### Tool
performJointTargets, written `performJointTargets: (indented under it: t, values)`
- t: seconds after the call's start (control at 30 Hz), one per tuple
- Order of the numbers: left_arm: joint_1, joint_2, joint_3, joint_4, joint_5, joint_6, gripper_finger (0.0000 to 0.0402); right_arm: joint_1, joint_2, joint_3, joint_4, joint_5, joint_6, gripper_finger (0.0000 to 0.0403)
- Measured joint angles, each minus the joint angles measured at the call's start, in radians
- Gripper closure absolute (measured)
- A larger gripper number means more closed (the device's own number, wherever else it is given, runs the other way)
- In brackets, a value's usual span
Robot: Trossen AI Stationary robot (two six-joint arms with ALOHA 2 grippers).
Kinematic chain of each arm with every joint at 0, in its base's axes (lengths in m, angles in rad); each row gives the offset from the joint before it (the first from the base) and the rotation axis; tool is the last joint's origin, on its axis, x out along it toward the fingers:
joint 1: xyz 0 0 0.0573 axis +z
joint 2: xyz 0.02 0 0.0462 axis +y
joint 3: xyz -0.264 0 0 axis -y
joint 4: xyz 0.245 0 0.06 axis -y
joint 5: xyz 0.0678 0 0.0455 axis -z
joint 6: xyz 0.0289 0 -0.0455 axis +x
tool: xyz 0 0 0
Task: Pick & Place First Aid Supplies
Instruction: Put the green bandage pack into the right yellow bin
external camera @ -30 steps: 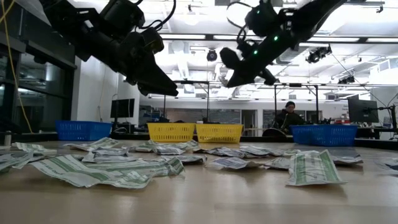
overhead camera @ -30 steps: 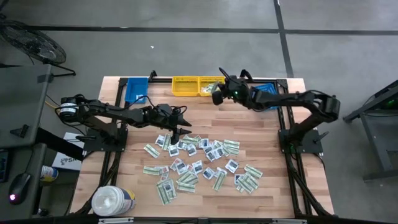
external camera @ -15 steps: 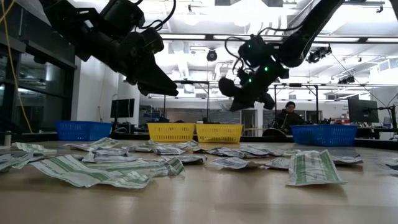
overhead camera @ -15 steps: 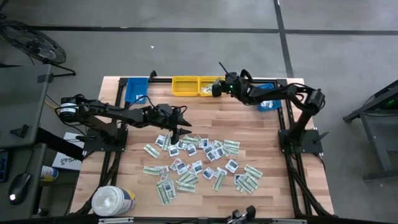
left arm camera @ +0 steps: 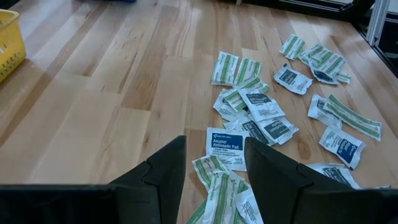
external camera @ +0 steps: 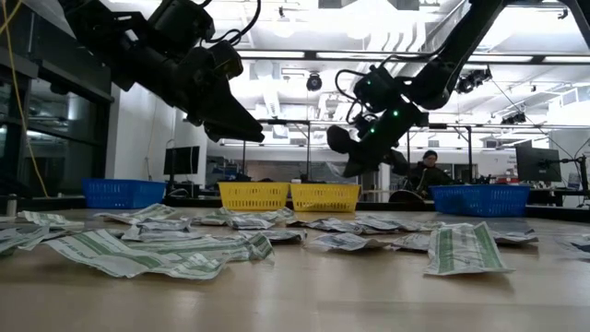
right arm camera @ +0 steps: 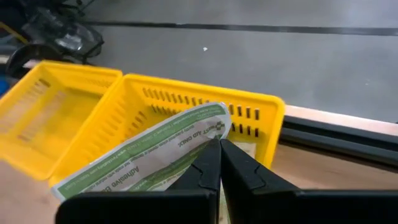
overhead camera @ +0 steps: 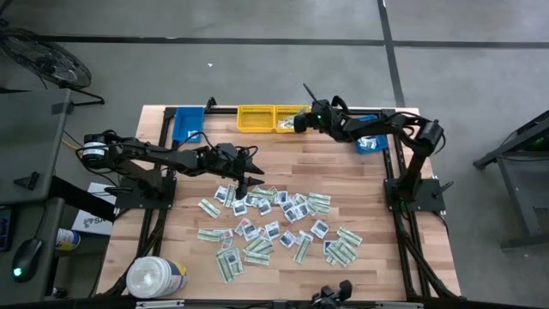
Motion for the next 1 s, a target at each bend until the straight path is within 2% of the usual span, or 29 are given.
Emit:
performJointTargets:
  t: [0.37, 0.83, 1.0]
  values:
    - [0.000, 0.000, 0.000, 0.000, 0.000, -0.006, 0.0239, 0.000, 0.000, 0.000, -0.004, -0.016, -0.011, 0.0397]
    - [0.000, 0.000, 0.000, -0.001, 0.000, -0.005, 0.0239, 0.000, 0.000, 0.000, -0.003, -0.017, -0.008, 0.0323]
    - [0.000, 0.000, 0.000, -0.008, 0.000, -0.004, 0.0239, -0.008, -0.037, 0.000, -0.007, -0.100, -0.057, 0.0316]
